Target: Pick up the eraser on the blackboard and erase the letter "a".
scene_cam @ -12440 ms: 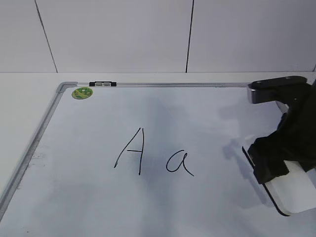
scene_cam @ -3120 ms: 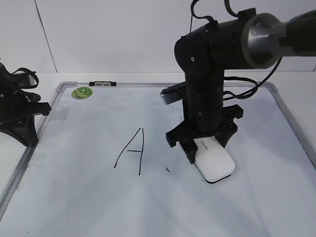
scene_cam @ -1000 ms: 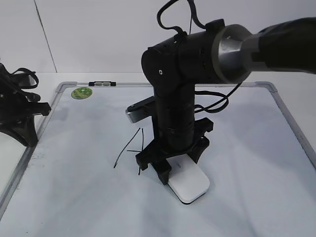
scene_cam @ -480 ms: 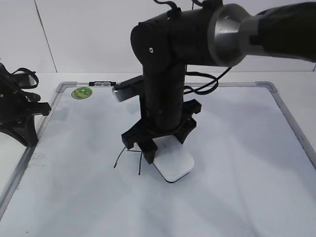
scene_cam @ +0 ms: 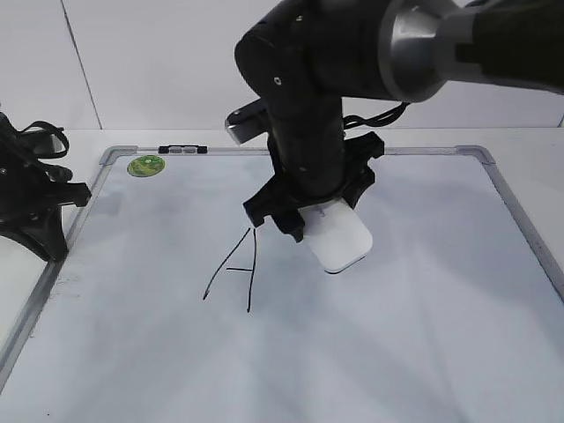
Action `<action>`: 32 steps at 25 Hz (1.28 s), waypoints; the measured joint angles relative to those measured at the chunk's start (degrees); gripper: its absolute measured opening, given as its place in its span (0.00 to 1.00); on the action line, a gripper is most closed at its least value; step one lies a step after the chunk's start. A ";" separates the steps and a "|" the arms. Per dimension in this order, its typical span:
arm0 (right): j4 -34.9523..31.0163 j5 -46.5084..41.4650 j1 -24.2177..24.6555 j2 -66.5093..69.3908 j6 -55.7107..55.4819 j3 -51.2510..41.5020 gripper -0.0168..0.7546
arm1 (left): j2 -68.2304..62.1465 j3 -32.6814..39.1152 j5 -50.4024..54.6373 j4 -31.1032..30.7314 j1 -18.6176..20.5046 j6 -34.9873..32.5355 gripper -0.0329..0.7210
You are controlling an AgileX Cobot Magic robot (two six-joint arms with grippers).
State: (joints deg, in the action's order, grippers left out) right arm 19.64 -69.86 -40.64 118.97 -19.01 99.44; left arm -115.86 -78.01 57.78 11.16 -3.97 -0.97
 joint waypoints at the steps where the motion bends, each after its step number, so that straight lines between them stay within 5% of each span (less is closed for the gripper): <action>1: 0.00 0.00 0.82 -0.28 -0.55 0.00 0.75 | 0.00 0.00 0.00 0.00 0.00 0.00 0.10; 19: -3.60 -0.34 24.59 -11.91 -0.60 -6.92 0.75 | 0.00 0.00 0.00 0.00 0.00 0.00 0.10; 32: -8.91 -0.34 32.09 -12.30 4.78 -15.01 0.75 | 0.00 0.00 0.00 0.52 0.00 0.00 0.10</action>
State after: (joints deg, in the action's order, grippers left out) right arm 10.73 -70.20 -8.56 106.67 -14.23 84.44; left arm -115.86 -78.01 57.78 11.68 -3.97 -0.97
